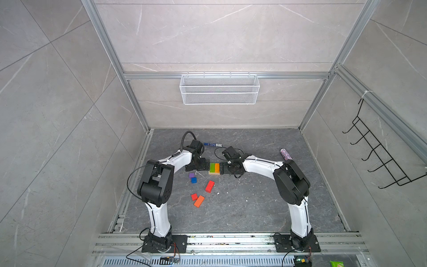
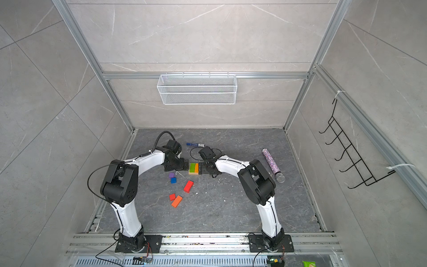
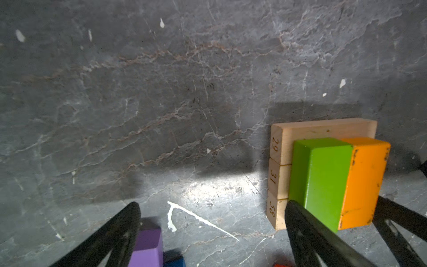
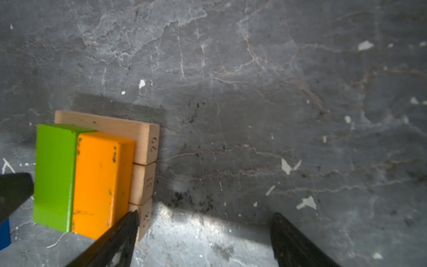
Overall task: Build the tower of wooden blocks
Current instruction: 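Pull the right gripper back while the left gripper moves toward the red blocks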
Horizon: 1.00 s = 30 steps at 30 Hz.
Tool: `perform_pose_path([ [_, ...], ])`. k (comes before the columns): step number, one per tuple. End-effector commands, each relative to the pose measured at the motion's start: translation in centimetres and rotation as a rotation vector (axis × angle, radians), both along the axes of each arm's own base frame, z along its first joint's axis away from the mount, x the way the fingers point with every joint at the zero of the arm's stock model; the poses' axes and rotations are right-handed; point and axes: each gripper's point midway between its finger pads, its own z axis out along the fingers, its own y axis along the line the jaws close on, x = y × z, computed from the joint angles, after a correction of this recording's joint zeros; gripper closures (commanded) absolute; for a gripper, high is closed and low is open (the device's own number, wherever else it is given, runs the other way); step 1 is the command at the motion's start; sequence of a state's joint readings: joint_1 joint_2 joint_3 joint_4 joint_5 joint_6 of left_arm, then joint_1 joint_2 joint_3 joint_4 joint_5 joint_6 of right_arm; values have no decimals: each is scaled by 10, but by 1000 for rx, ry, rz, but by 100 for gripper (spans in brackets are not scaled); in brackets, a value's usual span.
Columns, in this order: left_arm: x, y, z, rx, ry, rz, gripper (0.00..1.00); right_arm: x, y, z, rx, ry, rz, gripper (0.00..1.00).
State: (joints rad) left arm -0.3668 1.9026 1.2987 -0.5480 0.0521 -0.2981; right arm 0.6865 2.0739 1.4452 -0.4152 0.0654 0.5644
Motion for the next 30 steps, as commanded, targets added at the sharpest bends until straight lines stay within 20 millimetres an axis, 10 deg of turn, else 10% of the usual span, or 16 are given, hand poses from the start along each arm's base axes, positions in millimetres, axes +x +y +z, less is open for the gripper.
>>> perform_pose_path([
  [1, 4, 2, 20, 7, -34, 4, 0, -3, -7, 17, -3, -33, -23, 12],
  [30, -97, -14, 73, -291, 3, 165, 0, -87, -32, 73, 156, -94, 160, 12],
])
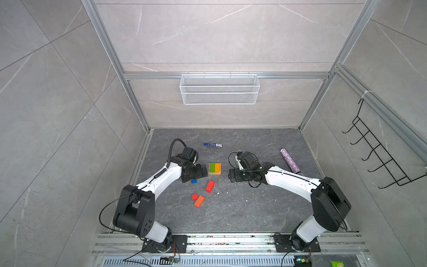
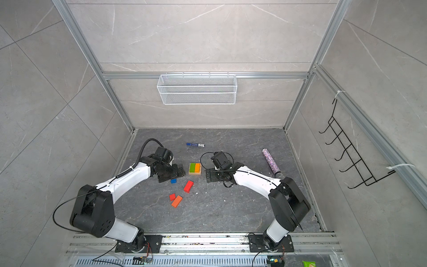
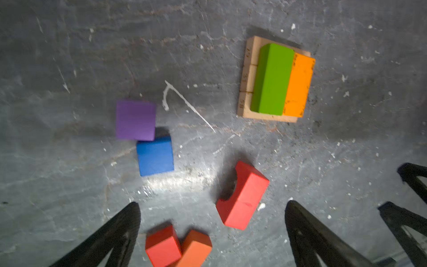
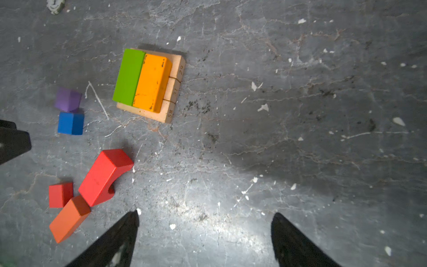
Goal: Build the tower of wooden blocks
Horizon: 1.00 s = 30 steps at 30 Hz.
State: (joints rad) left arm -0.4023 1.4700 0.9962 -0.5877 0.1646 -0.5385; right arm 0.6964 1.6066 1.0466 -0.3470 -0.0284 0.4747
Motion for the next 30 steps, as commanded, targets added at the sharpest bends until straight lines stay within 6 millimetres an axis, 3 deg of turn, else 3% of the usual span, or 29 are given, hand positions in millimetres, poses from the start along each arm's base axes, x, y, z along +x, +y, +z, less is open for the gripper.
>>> perform_pose_path([
  [1, -11, -18, 22, -100, -30, 18, 0, -13, 2, 8, 48, -16, 16, 12],
  [14, -65, -77, 35, -210, -69, -98, 0, -23, -39, 14, -1, -38, -162, 12],
  [24, -85, -98, 10, -241, -40, -91, 0, -23, -58, 35, 30, -85, -263, 11],
  [30, -84, -99, -9, -188, -31, -56, 0, -22, -62, 38, 32, -91, -278, 12],
])
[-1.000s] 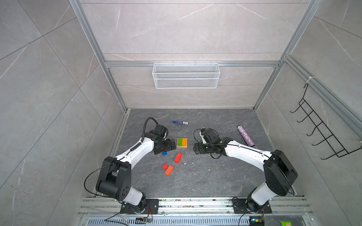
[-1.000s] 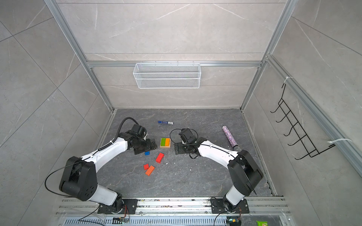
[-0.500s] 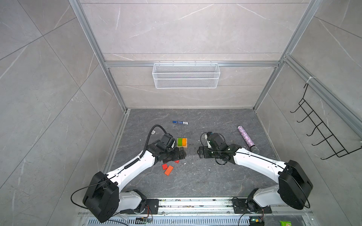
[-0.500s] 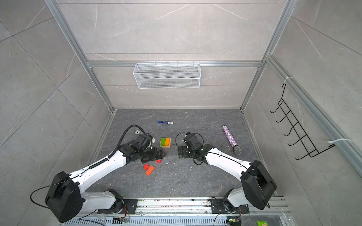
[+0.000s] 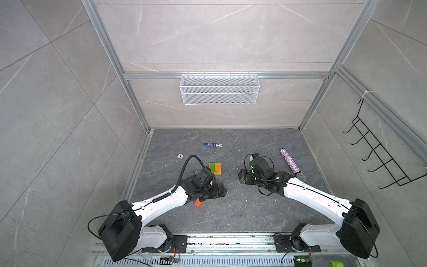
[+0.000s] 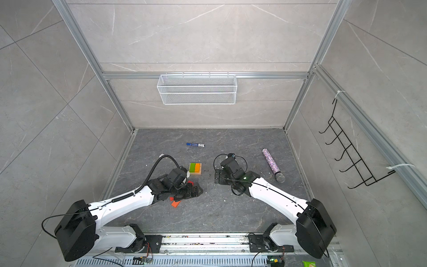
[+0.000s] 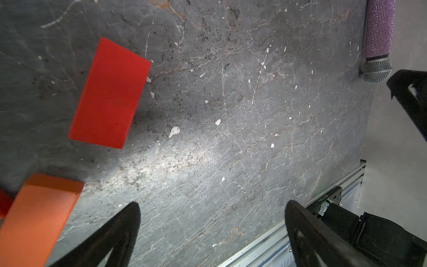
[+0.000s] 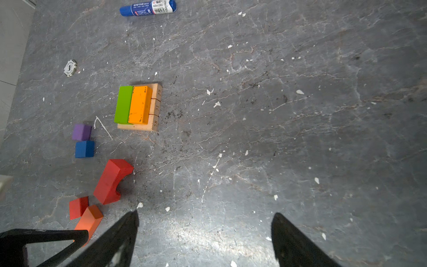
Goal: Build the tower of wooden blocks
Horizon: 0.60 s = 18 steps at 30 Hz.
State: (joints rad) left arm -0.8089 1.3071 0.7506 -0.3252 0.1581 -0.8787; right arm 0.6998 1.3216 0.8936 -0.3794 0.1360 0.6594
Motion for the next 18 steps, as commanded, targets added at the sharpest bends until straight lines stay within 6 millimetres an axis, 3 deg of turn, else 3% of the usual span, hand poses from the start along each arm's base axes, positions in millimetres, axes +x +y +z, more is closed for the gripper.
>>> perform_pose_path([
  [1, 12, -3, -4, 7, -21, 62, 0, -4, -11, -2, -18, 9, -35, 12],
  [18, 19, -11, -26, 34, 0, 109, 0, -6, -17, -7, -31, 19, -47, 12],
])
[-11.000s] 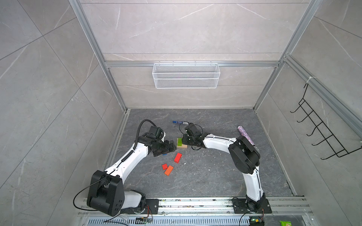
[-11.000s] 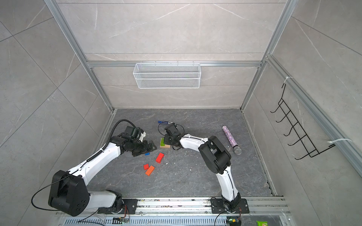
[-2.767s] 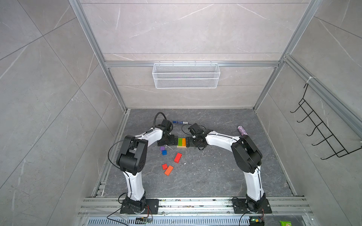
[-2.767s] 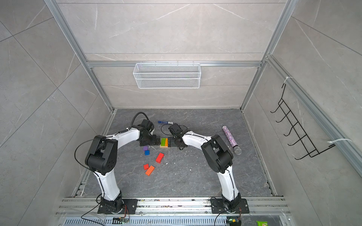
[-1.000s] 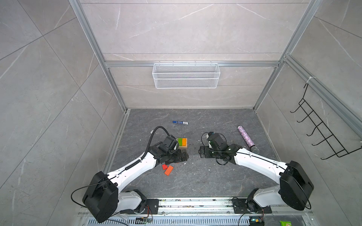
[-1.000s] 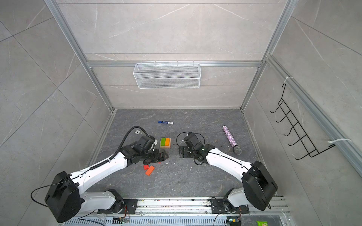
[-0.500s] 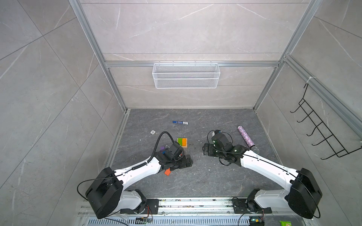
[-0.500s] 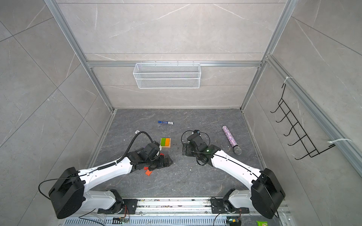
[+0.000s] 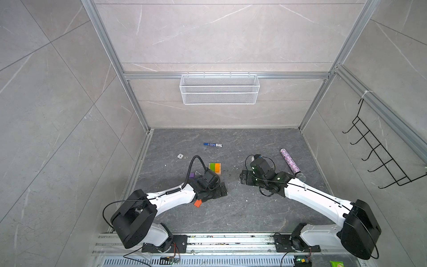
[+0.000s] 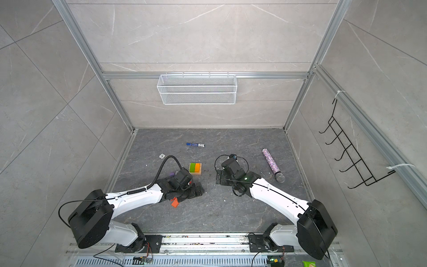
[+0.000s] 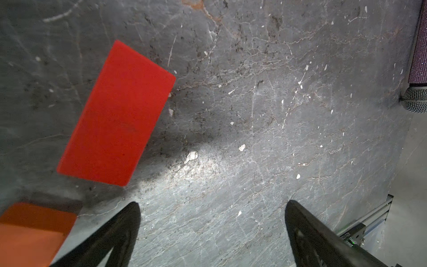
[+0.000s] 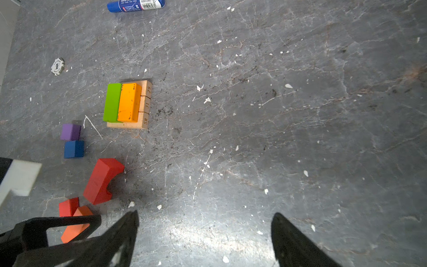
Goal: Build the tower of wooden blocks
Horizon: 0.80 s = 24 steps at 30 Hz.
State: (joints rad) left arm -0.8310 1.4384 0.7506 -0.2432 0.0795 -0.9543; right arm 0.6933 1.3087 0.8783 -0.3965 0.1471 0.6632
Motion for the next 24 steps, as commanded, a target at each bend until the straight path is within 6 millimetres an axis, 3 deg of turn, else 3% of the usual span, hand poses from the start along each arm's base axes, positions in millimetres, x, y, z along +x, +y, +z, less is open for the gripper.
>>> perform_pose_path([
  [1, 7, -8, 5, -29, -22, 25, 0, -3, -9, -3, -14, 8, -29, 12],
  [17, 18, -18, -2, -2, -24, 34, 1, -4, -9, -6, -18, 15, -28, 12],
  [24, 20, -13, -7, 35, -18, 63, 0, -4, -10, -5, -20, 15, -26, 12],
])
